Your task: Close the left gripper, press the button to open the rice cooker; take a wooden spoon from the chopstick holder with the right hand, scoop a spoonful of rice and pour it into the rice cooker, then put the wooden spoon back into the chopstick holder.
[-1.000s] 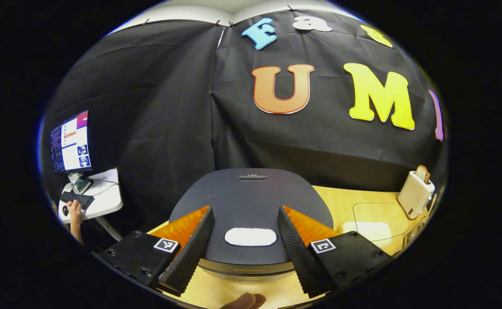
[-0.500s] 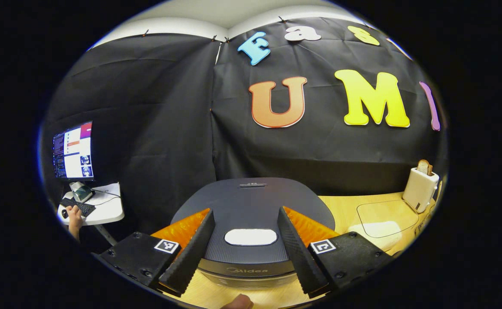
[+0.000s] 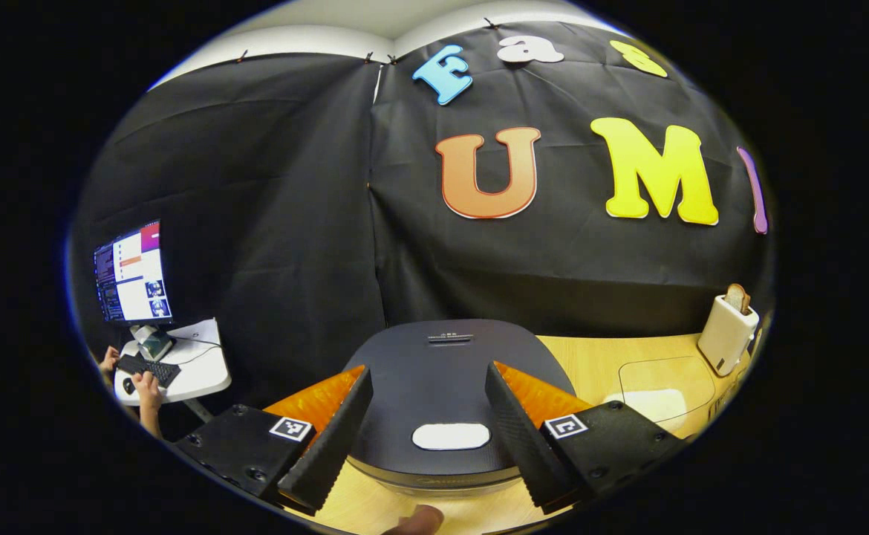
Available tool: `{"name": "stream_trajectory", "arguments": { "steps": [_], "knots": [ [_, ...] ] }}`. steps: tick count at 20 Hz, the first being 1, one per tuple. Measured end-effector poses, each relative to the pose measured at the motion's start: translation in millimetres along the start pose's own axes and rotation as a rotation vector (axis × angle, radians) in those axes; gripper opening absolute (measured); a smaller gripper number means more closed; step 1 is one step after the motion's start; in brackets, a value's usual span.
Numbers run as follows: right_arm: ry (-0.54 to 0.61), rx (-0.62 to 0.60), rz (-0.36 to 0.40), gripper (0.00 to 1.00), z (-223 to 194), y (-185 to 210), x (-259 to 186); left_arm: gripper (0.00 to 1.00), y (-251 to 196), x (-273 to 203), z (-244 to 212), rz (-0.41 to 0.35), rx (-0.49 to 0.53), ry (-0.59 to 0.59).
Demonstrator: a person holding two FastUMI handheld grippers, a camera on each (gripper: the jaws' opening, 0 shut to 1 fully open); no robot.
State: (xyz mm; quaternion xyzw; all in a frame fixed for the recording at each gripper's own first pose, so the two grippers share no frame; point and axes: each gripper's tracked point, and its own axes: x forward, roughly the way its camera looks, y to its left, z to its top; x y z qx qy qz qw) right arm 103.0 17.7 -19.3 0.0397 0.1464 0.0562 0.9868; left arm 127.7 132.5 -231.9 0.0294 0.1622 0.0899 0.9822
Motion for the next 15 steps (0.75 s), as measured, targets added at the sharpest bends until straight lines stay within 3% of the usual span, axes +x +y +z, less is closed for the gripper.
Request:
{"name": "stream_trajectory", "arguments": {
  "steps": [2,4,7,11,15],
  "knots": [
    [-0.043,-0.010,-0.021,0.96,16.7,5.8,-11.3,0.98,0.4,-14.9,10.2,-0.020,0.013,0.014],
    [-0.083,-0.019,-0.047,0.92,28.2,12.0,-22.8,0.98,-4.0,-32.6,23.2,-0.051,0.008,0.020],
    [-0.129,-0.007,-0.081,0.99,38.9,23.0,-41.4,0.98,-7.4,-59.2,53.3,-0.078,-0.018,-0.013],
    [-0.111,0.012,-0.092,0.96,26.9,46.4,-59.9,0.98,-19.8,-92.1,106.0,-0.128,-0.059,-0.115],
    [-0.093,-0.025,-0.096,0.92,22.0,66.5,-78.4,0.97,-40.8,-118.4,133.3,-0.200,-0.023,-0.131]
  ]
}}
